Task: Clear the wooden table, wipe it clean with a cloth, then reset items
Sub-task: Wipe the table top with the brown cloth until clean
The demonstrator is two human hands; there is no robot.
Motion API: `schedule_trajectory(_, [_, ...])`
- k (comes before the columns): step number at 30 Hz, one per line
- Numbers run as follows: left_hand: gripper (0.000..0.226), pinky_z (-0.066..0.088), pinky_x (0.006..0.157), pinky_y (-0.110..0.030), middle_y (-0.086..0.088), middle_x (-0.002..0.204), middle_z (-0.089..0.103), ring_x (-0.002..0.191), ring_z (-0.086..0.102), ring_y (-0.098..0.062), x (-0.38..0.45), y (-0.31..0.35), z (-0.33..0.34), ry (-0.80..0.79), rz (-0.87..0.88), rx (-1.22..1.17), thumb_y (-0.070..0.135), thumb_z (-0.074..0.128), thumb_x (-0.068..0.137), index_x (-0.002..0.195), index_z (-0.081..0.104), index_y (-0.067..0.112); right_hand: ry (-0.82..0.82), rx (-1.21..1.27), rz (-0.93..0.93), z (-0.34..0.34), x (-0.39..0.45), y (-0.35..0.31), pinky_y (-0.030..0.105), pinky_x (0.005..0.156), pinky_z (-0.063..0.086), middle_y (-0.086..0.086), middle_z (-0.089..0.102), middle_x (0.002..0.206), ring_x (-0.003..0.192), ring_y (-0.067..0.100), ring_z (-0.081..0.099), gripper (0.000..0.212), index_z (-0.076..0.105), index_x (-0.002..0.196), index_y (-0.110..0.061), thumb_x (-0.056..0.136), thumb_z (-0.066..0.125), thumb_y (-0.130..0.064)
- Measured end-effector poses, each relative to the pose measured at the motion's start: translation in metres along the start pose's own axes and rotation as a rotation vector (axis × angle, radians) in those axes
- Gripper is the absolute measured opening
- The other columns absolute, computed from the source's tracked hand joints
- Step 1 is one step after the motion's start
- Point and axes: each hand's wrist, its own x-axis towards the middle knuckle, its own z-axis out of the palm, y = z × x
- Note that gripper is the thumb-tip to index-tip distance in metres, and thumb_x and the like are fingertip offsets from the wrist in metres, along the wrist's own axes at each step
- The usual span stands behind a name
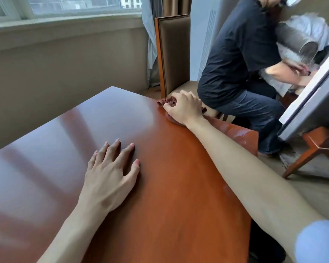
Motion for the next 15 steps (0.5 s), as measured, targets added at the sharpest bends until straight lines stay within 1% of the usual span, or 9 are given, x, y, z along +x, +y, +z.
schedule_trajectory(3, [0.069, 0.004, 0.126, -0.037, 0.011, 0.166, 0.017, 0.155, 0.003, -0.013, -0.001, 0.002, -0.001, -0.003, -0.010, -0.001, 0.070, 0.014, 0.089, 0.154, 0.025, 0.050, 0.011, -0.011, 0.025, 0.005, 0.011, 0.001, 0.040, 0.086, 0.048, 0.007, 0.068, 0.110, 0.107, 0.032, 0.060, 0.043, 0.074, 0.110, -0.023, 0.089, 0.056, -0.056])
schedule_trajectory(6, [0.071, 0.007, 0.126, -0.039, 0.009, 0.167, 0.018, 0.155, 0.005, -0.015, -0.002, 0.003, -0.003, -0.016, -0.008, 0.003, 0.070, 0.014, 0.088, 0.155, 0.025, 0.049, -0.008, -0.001, -0.014, -0.011, -0.024, -0.003, 0.038, 0.083, 0.045, 0.005, 0.066, 0.105, 0.103, 0.030, 0.059, 0.037, 0.074, 0.105, -0.024, 0.088, 0.058, -0.053])
schedule_trajectory(9, [0.071, 0.008, 0.126, -0.040, 0.005, 0.167, 0.019, 0.155, 0.007, -0.019, -0.002, 0.003, -0.004, -0.029, 0.006, 0.014, 0.069, 0.015, 0.089, 0.155, 0.026, 0.046, -0.043, 0.056, -0.073, -0.043, -0.093, -0.012, 0.041, 0.085, 0.048, -0.002, 0.064, 0.096, 0.096, 0.025, 0.058, 0.035, 0.073, 0.094, -0.026, 0.083, 0.054, -0.054])
schedule_trajectory(11, [0.072, 0.007, 0.126, -0.040, 0.003, 0.167, 0.019, 0.155, 0.007, -0.020, -0.004, 0.002, -0.005, -0.039, 0.016, 0.021, 0.069, 0.014, 0.089, 0.156, 0.026, 0.046, -0.048, 0.090, -0.125, -0.066, -0.152, -0.016, 0.040, 0.084, 0.049, -0.006, 0.062, 0.093, 0.091, 0.021, 0.055, 0.036, 0.073, 0.093, -0.027, 0.082, 0.053, -0.054])
schedule_trajectory(13, [0.073, 0.007, 0.126, -0.040, 0.002, 0.167, 0.018, 0.155, 0.008, -0.021, -0.005, 0.001, -0.005, -0.043, 0.020, 0.025, 0.070, 0.014, 0.088, 0.156, 0.026, 0.045, -0.015, 0.134, -0.184, -0.090, -0.208, -0.018, 0.036, 0.084, 0.049, -0.008, 0.062, 0.093, 0.089, 0.019, 0.055, 0.032, 0.074, 0.095, -0.028, 0.081, 0.057, -0.051])
schedule_trajectory(15, [0.074, 0.008, 0.126, -0.041, 0.001, 0.167, 0.019, 0.155, 0.009, -0.022, -0.005, 0.001, -0.005, -0.040, 0.028, 0.027, 0.069, 0.013, 0.088, 0.156, 0.027, 0.043, -0.002, 0.151, -0.243, -0.109, -0.246, -0.018, 0.029, 0.081, 0.046, -0.010, 0.063, 0.093, 0.089, 0.016, 0.054, 0.028, 0.075, 0.095, -0.029, 0.080, 0.061, -0.048])
